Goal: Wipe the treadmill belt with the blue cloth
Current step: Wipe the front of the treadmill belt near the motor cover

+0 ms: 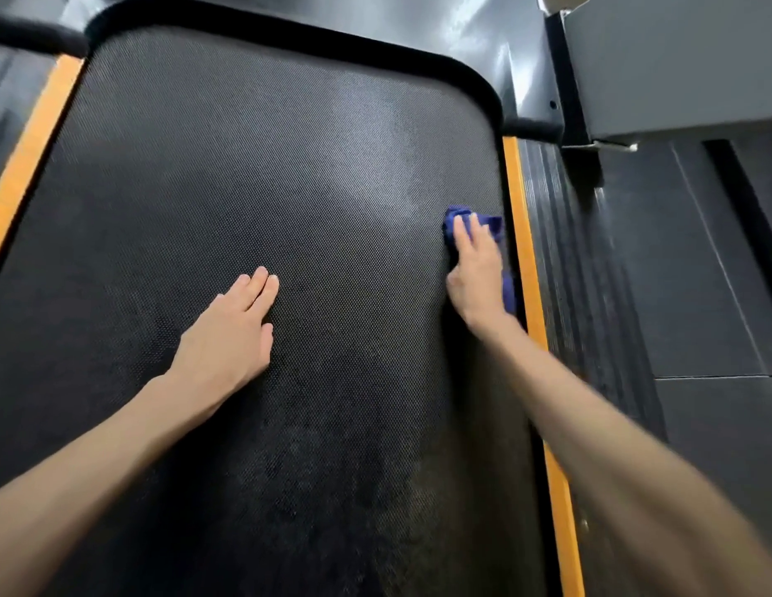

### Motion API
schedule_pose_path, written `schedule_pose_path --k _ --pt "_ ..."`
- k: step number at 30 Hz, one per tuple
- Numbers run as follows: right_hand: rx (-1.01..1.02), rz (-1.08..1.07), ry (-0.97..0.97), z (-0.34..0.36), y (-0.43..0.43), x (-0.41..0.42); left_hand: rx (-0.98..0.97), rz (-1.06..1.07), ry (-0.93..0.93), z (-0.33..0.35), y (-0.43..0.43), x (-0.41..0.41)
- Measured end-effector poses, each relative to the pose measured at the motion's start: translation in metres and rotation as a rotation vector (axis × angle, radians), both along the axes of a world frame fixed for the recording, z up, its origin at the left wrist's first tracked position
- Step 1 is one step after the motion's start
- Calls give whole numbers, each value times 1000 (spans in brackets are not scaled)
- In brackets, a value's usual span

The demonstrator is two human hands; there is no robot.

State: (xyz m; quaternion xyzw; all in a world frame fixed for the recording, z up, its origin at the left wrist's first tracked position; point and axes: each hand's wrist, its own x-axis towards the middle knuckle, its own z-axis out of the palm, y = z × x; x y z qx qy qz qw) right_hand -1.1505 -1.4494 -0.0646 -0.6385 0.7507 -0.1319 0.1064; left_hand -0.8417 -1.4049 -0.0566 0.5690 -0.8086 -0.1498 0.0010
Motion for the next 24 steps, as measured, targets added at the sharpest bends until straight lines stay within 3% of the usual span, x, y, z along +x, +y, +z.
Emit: schedule_pose_path --k 2,7,10,12,16,20,22,24 --pt "-84 147 -69 -7 39 35 1 11 10 1 1 -1" --pt "72 846 -34 -2 202 63 31 28 24 4 0 -4" --pt "81 1088 73 -3 187 26 43 31 21 7 -1 -4" --pt "49 917 42 -2 143 5 62 23 4 8 -1 -4" --pt "45 319 36 1 49 -31 98 37 -31 17 -1 -7" --pt "8 -171 -134 1 18 9 129 50 -17 29 -5 -9" --pt "-45 -187 -179 -4 40 59 151 71 63 29 -5 -11" --pt "-65 34 -285 -7 75 118 138 144 176 26 0 -12"
